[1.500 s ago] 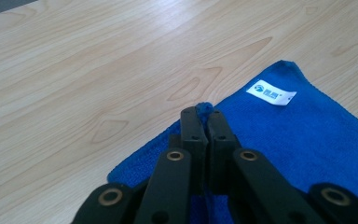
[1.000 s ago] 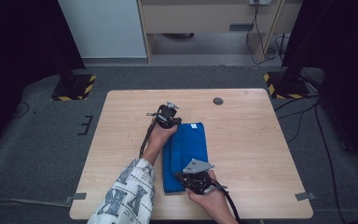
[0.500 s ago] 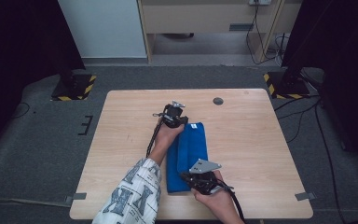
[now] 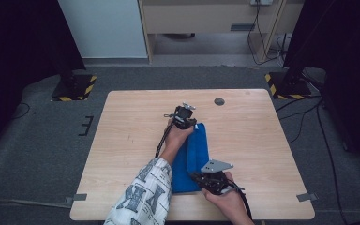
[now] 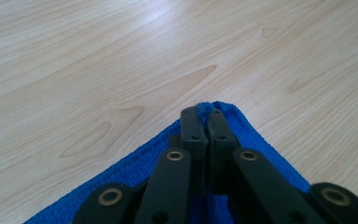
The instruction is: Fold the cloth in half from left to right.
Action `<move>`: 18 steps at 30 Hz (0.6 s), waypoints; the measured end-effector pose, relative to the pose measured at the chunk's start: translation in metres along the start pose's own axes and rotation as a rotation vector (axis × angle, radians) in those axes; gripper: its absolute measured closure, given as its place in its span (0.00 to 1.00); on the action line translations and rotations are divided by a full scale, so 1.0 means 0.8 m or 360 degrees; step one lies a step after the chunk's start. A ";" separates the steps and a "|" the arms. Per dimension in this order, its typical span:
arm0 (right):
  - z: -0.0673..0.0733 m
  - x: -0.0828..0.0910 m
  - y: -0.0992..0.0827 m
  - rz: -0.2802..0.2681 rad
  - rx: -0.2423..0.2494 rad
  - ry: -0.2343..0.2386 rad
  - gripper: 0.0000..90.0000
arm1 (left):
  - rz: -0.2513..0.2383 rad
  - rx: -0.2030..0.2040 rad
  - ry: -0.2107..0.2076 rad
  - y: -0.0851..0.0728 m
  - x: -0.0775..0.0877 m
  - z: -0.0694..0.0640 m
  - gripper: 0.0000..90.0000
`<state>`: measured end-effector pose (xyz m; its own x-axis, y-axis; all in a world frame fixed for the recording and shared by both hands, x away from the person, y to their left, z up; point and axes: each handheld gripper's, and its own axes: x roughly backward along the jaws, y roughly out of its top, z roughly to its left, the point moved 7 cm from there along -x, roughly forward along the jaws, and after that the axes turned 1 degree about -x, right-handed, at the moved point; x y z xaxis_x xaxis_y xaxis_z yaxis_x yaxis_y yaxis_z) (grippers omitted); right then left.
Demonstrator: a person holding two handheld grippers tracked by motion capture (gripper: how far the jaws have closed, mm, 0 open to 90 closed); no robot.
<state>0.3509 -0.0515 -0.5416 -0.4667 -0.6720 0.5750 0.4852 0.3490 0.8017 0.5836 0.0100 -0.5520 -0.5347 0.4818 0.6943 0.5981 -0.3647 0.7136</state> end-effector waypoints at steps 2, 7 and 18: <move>-0.003 0.002 0.000 -0.0002 -0.0011 -0.0007 0.94 | -0.0015 0.0020 -0.0007 0.002 0.000 -0.002 0.97; -0.006 0.005 -0.006 0.0021 -0.0007 -0.0016 0.93 | -0.0007 0.0007 -0.0009 0.004 -0.004 -0.007 0.97; -0.019 0.012 -0.018 0.0114 -0.0090 -0.0056 0.58 | -0.0086 0.0036 -0.0073 0.010 -0.006 -0.018 0.75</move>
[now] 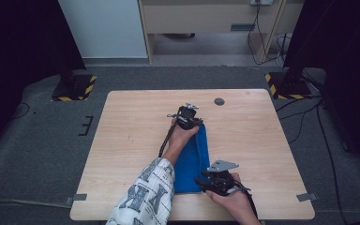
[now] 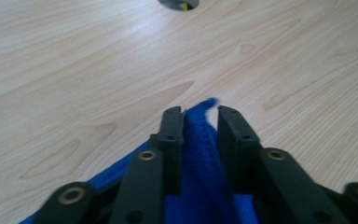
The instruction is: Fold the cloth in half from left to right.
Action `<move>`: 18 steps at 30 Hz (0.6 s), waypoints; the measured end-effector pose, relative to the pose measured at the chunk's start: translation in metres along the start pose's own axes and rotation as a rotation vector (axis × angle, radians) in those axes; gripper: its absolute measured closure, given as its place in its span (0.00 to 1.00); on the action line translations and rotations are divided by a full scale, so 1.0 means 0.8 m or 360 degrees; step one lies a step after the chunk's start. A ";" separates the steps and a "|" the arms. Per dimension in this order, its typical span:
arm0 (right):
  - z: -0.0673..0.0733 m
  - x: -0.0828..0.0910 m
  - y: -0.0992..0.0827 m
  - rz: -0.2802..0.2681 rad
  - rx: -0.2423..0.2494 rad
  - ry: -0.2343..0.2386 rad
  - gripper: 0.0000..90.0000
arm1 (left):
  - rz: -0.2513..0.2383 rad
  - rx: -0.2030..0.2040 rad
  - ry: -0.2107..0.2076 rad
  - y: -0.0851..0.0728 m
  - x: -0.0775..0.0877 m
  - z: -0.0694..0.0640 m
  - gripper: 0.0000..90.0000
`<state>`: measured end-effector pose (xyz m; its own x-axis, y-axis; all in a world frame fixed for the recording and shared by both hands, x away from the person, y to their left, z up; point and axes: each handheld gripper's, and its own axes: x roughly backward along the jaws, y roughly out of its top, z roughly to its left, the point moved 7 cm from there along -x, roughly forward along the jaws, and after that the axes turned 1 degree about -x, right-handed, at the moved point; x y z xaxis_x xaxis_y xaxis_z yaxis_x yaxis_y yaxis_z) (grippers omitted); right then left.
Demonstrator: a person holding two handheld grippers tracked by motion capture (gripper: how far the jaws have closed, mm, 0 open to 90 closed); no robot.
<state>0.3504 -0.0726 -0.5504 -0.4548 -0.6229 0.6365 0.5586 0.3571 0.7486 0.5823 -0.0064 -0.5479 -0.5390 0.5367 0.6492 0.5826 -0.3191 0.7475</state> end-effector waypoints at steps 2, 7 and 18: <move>-0.004 0.000 -0.004 0.0035 -0.0012 -0.0018 0.51 | -0.0027 0.0014 -0.0010 0.003 0.003 -0.001 0.68; -0.016 0.000 -0.008 0.0045 -0.0005 -0.0111 0.34 | -0.0046 0.0033 -0.0027 0.008 0.015 0.001 0.49; -0.038 -0.004 0.003 -0.0013 -0.0016 -0.0188 0.14 | -0.0032 -0.0038 -0.0009 -0.010 0.057 0.023 0.20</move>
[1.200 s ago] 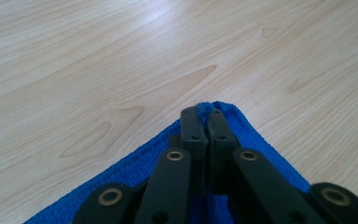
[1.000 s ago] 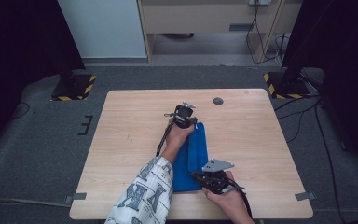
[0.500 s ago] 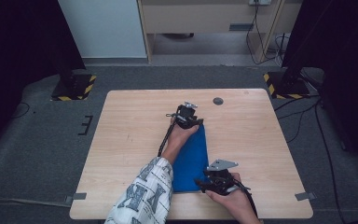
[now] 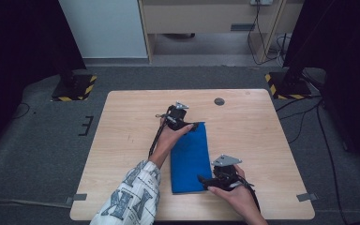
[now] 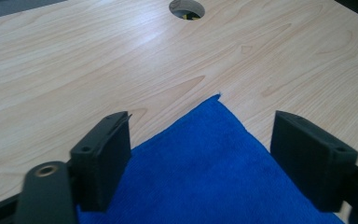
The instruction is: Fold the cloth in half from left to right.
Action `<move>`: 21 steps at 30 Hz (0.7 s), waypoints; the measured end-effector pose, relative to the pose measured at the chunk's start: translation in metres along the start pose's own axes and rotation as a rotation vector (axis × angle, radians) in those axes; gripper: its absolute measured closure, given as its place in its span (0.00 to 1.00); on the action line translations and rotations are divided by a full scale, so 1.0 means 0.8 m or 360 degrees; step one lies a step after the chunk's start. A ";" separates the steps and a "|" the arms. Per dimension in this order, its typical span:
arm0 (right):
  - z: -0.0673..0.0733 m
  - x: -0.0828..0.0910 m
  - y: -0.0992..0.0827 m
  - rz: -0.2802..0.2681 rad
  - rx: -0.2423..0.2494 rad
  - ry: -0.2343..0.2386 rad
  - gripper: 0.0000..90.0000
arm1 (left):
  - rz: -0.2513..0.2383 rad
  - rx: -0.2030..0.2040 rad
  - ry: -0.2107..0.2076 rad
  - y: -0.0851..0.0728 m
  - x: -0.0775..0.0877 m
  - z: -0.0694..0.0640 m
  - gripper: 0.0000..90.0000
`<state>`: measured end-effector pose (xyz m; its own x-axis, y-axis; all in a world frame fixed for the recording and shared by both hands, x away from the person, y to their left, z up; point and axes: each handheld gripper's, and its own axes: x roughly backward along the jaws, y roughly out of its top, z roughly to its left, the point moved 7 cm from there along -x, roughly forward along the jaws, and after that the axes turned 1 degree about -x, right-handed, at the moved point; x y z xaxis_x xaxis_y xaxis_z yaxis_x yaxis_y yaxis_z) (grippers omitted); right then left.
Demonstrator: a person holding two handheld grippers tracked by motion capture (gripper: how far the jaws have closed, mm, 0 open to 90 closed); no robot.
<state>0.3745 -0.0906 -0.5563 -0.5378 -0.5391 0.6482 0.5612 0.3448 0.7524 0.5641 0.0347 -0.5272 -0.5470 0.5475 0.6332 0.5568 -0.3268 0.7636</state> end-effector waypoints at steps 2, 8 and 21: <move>-0.006 -0.004 0.001 0.0001 -0.0016 0.0000 0.12 | 0.0005 -0.0013 0.0002 -0.005 0.008 0.001 0.16; -0.018 -0.022 0.012 0.0006 0.0028 0.0006 0.11 | 0.0035 -0.0045 0.0004 -0.021 0.029 0.013 0.10; -0.039 -0.047 0.049 0.0037 0.0064 -0.0025 0.18 | 0.0012 -0.0043 -0.0023 -0.029 0.055 0.021 0.09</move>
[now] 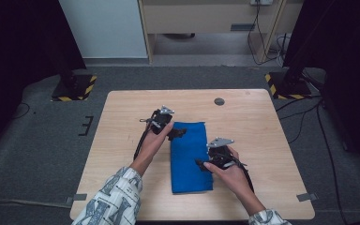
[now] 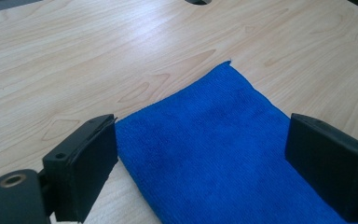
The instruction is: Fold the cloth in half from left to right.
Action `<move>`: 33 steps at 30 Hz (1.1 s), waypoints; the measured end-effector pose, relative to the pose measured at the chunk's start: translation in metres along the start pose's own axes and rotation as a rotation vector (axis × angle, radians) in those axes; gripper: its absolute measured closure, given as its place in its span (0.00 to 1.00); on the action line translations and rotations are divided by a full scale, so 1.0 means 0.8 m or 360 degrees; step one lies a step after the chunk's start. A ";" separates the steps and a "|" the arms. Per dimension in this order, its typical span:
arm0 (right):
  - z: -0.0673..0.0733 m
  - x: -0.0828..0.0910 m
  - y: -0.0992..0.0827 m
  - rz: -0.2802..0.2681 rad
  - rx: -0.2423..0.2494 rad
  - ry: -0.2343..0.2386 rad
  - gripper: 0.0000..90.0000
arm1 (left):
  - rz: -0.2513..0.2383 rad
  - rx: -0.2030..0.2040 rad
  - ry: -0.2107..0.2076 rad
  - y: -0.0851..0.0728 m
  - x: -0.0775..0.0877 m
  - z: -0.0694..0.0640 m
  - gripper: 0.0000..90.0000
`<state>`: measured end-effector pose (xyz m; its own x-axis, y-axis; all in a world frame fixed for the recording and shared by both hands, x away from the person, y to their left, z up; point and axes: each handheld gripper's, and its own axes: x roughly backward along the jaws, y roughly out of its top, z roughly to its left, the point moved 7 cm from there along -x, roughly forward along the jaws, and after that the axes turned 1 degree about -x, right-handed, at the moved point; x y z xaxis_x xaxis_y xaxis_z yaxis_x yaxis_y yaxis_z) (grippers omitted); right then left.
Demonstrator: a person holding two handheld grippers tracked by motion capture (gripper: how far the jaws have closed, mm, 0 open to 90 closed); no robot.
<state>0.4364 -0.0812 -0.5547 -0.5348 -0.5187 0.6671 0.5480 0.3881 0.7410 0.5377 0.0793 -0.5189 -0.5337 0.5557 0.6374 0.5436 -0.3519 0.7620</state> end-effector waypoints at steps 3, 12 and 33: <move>-0.006 -0.004 0.010 0.0002 0.0008 -0.0017 0.20 | 0.0003 -0.0025 0.0000 -0.001 0.005 -0.001 0.09; -0.022 -0.014 0.043 -0.0014 0.0016 -0.0037 0.23 | -0.0003 -0.0045 0.0049 -0.006 0.013 0.007 0.11; -0.065 -0.041 0.106 0.0001 0.0019 -0.0073 0.33 | -0.0047 0.0053 0.0074 -0.005 0.011 0.037 0.11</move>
<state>0.5340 -0.0713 -0.5175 -0.5634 -0.4833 0.6701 0.5407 0.3976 0.7413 0.5498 0.1079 -0.5195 -0.5791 0.5296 0.6198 0.5480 -0.3100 0.7769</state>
